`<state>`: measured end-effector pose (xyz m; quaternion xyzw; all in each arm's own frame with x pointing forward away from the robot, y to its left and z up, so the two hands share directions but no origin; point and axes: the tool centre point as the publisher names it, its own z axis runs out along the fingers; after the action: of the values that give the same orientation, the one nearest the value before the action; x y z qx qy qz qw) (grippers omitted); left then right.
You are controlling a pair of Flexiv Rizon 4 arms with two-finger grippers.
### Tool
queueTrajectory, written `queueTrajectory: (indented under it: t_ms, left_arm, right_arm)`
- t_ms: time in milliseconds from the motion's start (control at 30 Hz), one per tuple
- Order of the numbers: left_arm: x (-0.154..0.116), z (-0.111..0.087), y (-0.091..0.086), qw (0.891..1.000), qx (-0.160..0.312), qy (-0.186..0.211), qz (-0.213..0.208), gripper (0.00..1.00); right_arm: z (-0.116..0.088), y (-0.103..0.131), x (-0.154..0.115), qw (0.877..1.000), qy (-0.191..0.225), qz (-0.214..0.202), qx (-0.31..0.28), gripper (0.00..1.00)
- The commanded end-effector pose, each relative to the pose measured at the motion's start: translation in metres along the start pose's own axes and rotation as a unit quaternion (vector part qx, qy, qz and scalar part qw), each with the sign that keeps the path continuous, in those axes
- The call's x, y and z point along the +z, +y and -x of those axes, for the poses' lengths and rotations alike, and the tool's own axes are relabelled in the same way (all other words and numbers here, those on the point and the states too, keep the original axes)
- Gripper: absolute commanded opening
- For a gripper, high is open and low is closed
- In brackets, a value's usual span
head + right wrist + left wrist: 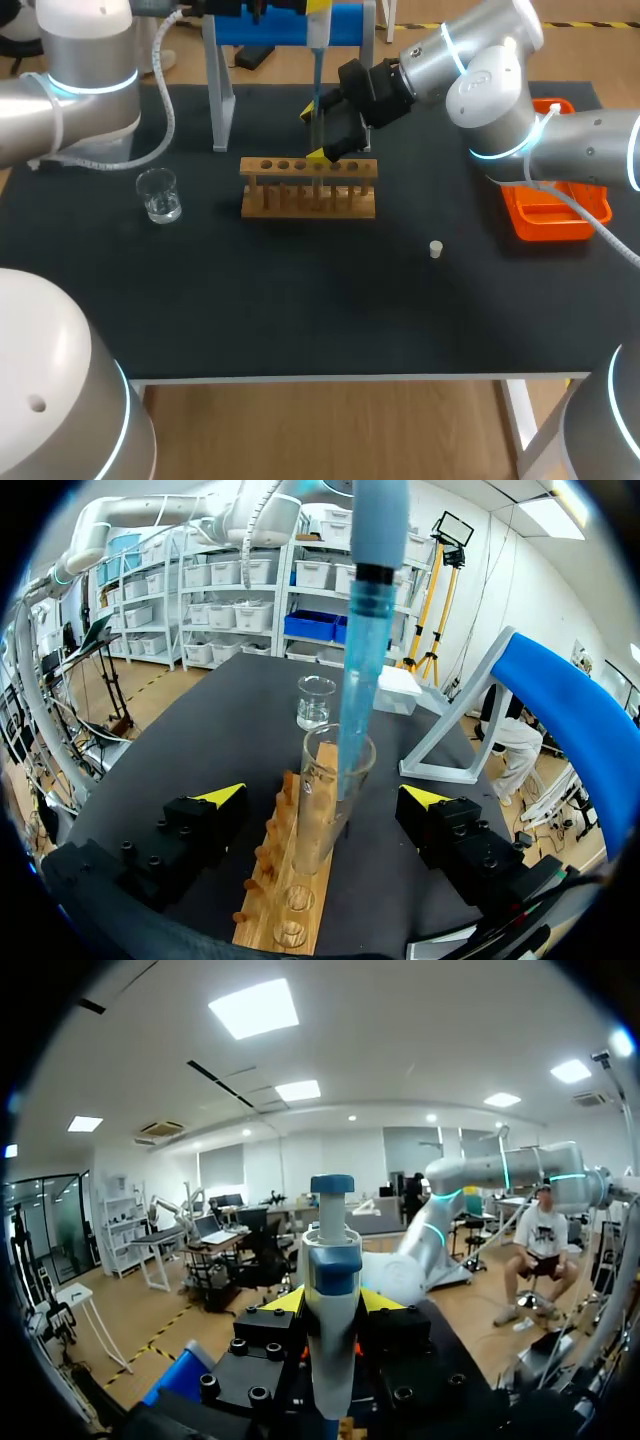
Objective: Invert the test tube, pick up the pipette, mount the tip to pipette, aspirate from beaker and dispense into the tube, eject the tip, return the pipette, and cap with the stopper.
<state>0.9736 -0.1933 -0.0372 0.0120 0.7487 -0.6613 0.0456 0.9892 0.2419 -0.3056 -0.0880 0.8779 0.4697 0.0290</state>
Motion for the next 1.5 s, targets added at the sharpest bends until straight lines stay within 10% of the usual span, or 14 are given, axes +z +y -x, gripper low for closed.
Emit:
queueTrajectory:
  t_ms: [33,1500]
  left_arm:
    - [0.000,-0.001,0.002,1.000,0.000,-0.001,-0.001,0.00]
    - [0.007,0.001,0.025,1.000,-0.017,-0.005,-0.003,0.00]
  right_arm:
    - [0.001,0.000,0.000,1.000,0.001,0.000,0.000,1.00]
    - [0.001,0.000,0.000,1.000,0.001,0.000,0.000,1.00]
